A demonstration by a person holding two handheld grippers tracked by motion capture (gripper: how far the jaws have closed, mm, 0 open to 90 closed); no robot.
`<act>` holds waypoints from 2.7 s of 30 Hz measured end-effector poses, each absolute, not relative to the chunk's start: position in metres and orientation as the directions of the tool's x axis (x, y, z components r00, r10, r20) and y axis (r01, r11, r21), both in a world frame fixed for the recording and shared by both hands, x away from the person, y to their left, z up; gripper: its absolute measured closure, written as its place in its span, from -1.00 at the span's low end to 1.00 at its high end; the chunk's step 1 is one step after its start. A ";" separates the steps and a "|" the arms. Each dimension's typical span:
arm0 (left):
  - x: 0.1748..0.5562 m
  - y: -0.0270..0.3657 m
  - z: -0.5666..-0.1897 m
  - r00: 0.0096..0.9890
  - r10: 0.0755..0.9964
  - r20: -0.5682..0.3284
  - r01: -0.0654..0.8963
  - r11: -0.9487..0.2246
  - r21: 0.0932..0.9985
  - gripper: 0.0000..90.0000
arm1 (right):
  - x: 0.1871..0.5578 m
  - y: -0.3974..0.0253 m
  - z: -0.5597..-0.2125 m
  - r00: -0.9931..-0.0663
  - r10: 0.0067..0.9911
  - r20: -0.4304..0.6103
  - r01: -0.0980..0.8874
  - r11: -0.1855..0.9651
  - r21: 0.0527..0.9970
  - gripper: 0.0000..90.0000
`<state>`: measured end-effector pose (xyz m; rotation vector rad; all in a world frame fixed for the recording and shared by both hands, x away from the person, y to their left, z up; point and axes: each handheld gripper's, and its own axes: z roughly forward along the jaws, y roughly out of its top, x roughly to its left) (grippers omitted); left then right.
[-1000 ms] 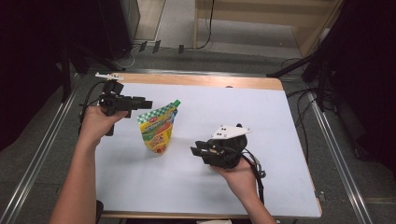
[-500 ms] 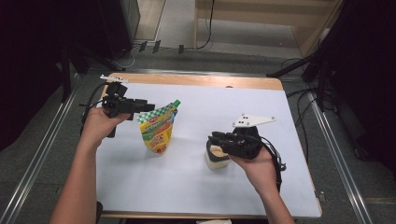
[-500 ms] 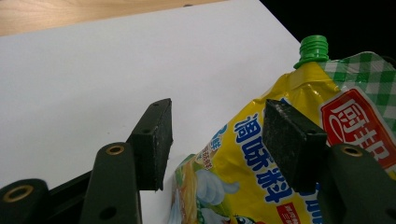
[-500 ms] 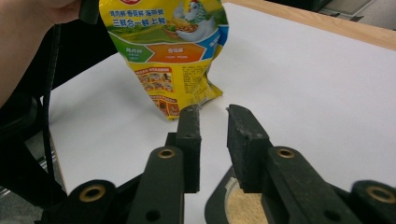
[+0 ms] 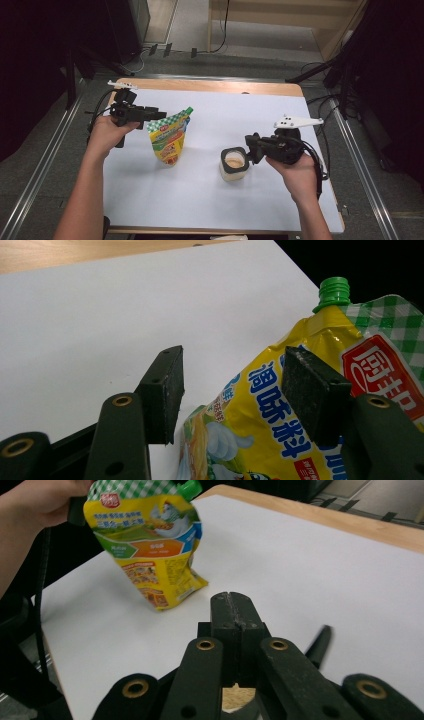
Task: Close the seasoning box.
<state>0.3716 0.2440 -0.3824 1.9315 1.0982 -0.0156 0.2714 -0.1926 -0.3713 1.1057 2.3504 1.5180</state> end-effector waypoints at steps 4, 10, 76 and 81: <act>0.372 0.243 -0.383 0.609 0.683 -0.404 0.697 -0.218 0.683 -0.04 | 0.271 -0.205 -0.366 -0.708 0.657 0.260 0.506 0.216 0.835 1.00; 0.372 0.242 -0.384 0.608 0.683 -0.404 0.699 -0.221 0.680 -0.04 | 0.273 -0.218 -0.363 -0.686 0.683 0.253 0.511 0.204 0.835 1.00; 0.373 0.245 -0.387 0.597 0.689 -0.411 0.708 -0.211 0.674 -0.08 | 0.289 -0.181 -0.424 -0.710 0.647 0.279 0.576 0.304 0.759 1.00; 0.373 0.245 -0.387 0.595 0.691 -0.411 0.708 -0.208 0.675 -0.08 | 0.289 -0.171 -0.431 -0.725 0.641 0.252 0.570 0.354 0.741 1.00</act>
